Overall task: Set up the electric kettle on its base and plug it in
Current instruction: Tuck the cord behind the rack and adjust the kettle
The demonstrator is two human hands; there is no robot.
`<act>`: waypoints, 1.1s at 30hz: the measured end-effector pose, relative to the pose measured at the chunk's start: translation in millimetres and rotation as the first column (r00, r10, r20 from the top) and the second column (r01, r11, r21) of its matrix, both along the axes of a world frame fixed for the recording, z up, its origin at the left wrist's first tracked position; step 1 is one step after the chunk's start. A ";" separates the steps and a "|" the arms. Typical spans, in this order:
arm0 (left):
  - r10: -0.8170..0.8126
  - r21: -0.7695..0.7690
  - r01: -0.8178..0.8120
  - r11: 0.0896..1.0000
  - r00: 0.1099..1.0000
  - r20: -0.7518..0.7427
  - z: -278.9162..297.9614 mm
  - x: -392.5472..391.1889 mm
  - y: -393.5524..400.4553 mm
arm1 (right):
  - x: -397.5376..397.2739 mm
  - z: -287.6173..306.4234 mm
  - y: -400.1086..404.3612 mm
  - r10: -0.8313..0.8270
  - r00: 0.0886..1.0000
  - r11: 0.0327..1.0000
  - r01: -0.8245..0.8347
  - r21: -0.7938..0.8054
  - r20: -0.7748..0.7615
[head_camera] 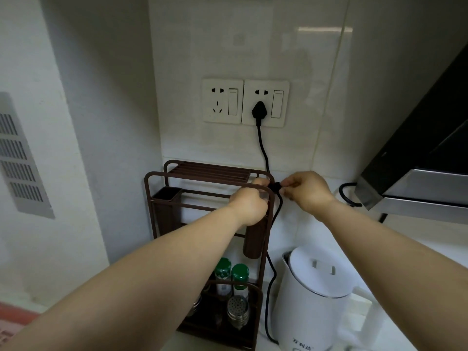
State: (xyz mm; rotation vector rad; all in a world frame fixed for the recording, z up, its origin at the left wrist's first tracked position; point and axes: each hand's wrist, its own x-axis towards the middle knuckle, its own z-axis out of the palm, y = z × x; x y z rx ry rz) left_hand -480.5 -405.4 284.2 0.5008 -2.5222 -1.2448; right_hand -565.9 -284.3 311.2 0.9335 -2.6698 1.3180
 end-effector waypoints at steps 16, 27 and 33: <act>-0.012 -0.003 0.012 1.000 1.000 0.008 1.0 2.7 0.3 | 2.2 2.5 -8.0 0.064 0.986 0.995 -0.052 -0.081 0.157; 0.080 -0.256 -0.070 0.964 0.996 0.026 1.1 9.0 7.3 | 4.8 -0.2 -12.0 0.030 0.999 0.996 -0.027 -0.080 0.028; 0.071 -0.411 -0.040 0.911 0.996 0.062 3.4 13.2 9.7 | 3.1 1.5 -12.0 -0.016 0.997 0.995 0.024 -0.098 0.074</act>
